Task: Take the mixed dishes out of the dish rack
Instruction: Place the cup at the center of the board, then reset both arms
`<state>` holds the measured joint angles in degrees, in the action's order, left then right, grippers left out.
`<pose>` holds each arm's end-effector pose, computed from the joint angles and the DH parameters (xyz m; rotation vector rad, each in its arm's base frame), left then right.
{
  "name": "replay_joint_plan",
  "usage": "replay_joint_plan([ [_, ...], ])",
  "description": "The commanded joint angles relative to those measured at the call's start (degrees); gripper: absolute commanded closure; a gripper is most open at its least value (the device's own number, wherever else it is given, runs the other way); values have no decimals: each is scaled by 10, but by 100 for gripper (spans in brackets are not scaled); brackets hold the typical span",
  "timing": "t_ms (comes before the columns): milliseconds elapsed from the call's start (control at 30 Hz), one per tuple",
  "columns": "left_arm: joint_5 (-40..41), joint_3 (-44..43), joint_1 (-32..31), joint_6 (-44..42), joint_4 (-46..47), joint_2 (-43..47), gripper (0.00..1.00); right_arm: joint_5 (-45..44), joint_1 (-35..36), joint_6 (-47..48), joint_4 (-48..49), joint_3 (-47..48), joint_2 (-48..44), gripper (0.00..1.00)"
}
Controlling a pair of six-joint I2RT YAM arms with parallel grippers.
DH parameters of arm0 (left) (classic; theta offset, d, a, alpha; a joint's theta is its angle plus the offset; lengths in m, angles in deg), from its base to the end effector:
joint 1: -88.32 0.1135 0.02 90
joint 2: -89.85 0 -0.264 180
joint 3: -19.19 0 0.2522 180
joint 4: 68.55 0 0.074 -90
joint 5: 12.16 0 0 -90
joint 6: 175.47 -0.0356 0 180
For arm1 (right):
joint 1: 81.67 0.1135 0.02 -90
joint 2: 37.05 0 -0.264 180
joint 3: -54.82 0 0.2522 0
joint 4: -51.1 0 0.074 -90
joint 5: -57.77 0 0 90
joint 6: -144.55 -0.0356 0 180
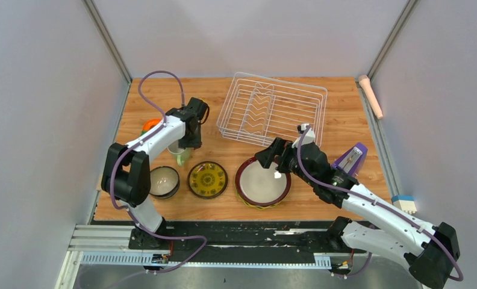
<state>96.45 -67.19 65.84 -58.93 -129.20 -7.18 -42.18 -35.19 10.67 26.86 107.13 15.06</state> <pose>0.3136 -0.1175 0.2269 -0.1687 2.7001 0.2185 0.1488 0.1478 0.2783 0.0703 2.0836 0.8304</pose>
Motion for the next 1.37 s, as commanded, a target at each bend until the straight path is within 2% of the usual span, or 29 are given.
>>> replay_joint_plan([
  [0,12,2,2,6,6,52,48,-9,2,-8,15,-3,-21,0],
  [33,14,0,2,7,6,67,42,-10,2,-9,15,-4,-23,0],
  [133,14,-12,2,11,1,98,31,-16,2,-12,11,-5,-26,0],
  [267,9,-23,2,22,-8,171,3,-24,2,-13,4,-5,-28,0],
  [300,7,-23,2,24,-9,184,2,-29,2,-12,1,-4,-28,0],
  [433,6,10,1,44,1,288,0,-59,2,-11,-24,3,-30,0],
  [600,95,106,0,106,-11,458,0,-127,2,-14,-50,2,-34,0],
  [767,114,199,1,139,4,592,0,-178,2,-22,-75,-2,-51,0],
  [967,94,223,1,135,28,640,0,-201,2,-27,-83,-20,-79,0],
  [1333,110,223,1,136,32,666,0,-226,1,-31,-83,-41,-119,0],
])
